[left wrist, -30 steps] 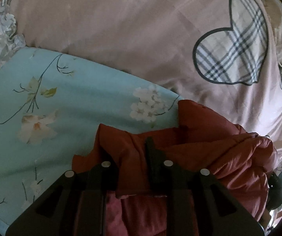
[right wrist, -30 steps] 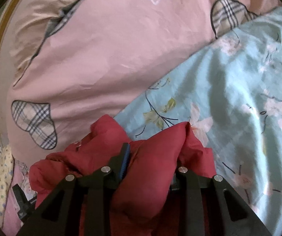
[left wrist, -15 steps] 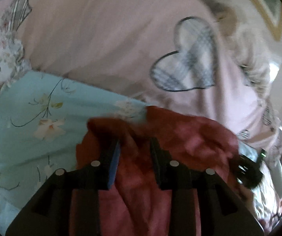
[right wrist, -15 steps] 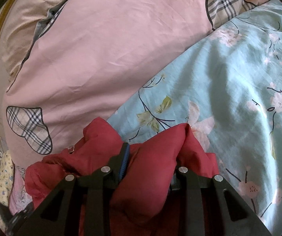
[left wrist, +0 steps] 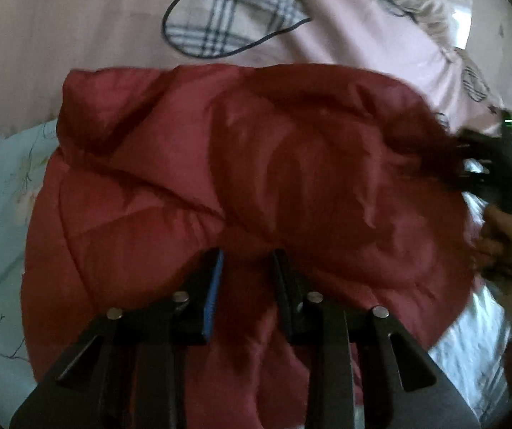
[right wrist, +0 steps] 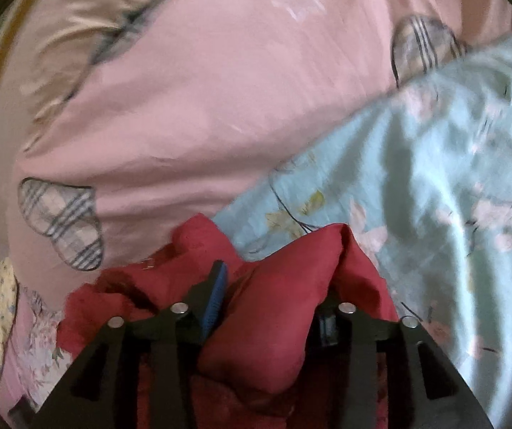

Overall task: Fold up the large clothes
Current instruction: 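Carry the held hem over the coat body with both grippers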

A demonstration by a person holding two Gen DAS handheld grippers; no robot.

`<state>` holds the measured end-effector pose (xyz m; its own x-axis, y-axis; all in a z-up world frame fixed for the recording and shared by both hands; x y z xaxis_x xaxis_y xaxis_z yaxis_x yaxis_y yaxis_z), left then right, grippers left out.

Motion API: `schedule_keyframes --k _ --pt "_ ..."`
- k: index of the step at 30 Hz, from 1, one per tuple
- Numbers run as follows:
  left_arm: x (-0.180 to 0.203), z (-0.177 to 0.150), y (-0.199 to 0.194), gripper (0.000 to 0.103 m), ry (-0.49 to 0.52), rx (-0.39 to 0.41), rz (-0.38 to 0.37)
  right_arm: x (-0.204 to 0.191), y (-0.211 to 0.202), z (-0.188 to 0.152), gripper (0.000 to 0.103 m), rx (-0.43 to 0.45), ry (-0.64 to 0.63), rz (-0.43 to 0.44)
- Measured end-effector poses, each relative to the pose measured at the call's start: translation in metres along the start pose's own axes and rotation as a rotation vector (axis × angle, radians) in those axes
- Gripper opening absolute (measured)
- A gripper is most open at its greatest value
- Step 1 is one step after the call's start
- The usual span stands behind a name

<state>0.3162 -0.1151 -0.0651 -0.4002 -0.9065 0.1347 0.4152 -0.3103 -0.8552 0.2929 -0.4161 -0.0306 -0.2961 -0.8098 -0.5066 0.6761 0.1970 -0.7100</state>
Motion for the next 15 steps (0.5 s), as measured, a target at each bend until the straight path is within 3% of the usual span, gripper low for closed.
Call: schedule_keyframes --k 4,6,8,10,13,15 --pt "-0.008 0.010 0.007 0.016 -0.027 0.003 0.000 -0.038 -0.045 -0.021 0.074 0.075 -0.185 -0.052" --pt "-0.008 0.013 0.009 0.016 -0.026 0.003 0.007 -0.057 -0.051 -0.036 0.075 0.072 -0.287 -0.059" --pt "-0.007 0.014 0.009 0.016 -0.024 0.003 0.012 -0.079 -0.037 -0.058 0.076 0.001 -0.428 -0.104" --pt "-0.005 0.017 0.011 0.016 -0.024 0.001 0.015 -0.088 -0.002 -0.076 0.076 -0.147 -0.527 -0.136" --pt "-0.011 0.022 0.005 0.010 -0.027 0.003 0.022 -0.070 0.034 -0.073 0.076 -0.225 -0.521 -0.207" --pt "-0.024 0.030 0.007 0.006 -0.055 0.000 0.028 -0.054 0.047 -0.057 0.076 -0.227 -0.468 -0.208"
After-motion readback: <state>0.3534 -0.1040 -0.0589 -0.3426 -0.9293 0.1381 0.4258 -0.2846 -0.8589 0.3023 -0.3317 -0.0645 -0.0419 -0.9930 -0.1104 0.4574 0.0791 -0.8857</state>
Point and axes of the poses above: each gripper's, at about its wrist camera, not at the fingertips, and y roughly the way its jaws point, x to its right, z to its top, the point moved 8 cm from there along y, roughly the way its jaws point, and after that the axes turned 13 degrees about -x, right-handed, at the moved point
